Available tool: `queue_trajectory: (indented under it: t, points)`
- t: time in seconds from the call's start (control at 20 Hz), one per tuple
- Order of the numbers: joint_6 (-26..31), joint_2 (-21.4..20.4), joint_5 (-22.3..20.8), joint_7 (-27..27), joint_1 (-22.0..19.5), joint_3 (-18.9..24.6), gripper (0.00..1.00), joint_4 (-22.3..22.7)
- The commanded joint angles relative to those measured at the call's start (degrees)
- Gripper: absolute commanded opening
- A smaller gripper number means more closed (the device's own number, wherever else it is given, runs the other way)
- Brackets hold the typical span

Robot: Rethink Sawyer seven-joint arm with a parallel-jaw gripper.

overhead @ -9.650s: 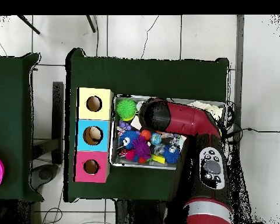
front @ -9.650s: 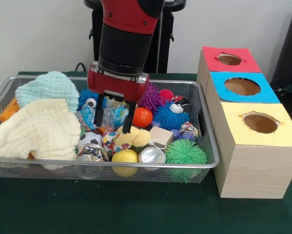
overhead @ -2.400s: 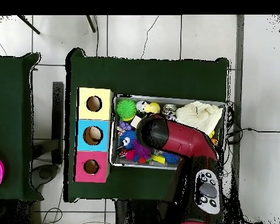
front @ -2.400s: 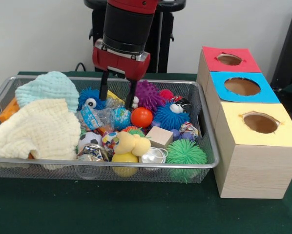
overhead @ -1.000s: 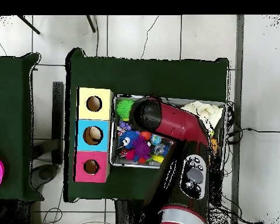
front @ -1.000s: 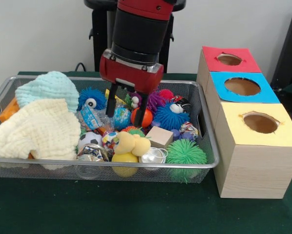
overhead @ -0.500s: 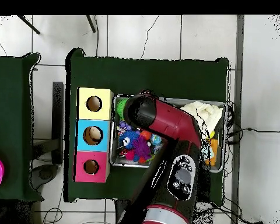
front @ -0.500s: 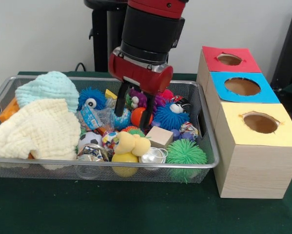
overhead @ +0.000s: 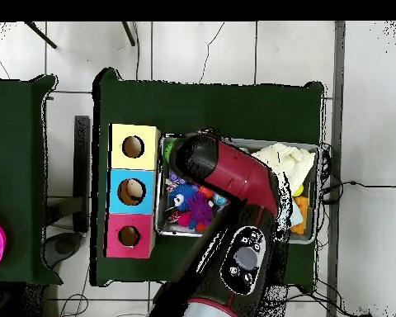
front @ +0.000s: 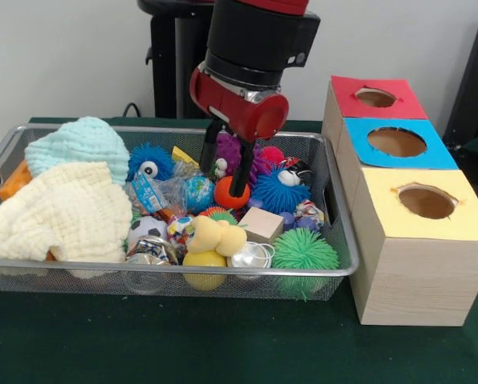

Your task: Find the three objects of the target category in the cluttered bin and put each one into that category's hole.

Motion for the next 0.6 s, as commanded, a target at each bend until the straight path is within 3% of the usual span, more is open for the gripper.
queue_trajectory:
  t: [0.05, 0.6]
  points:
    - [4.41, 2.08, 3.85, 18.89, 0.34, 0.2, 1.0, 2.8]
    - [4.16, 3.74, 5.52, 19.95, -1.27, 1.72, 1.0, 0.65]
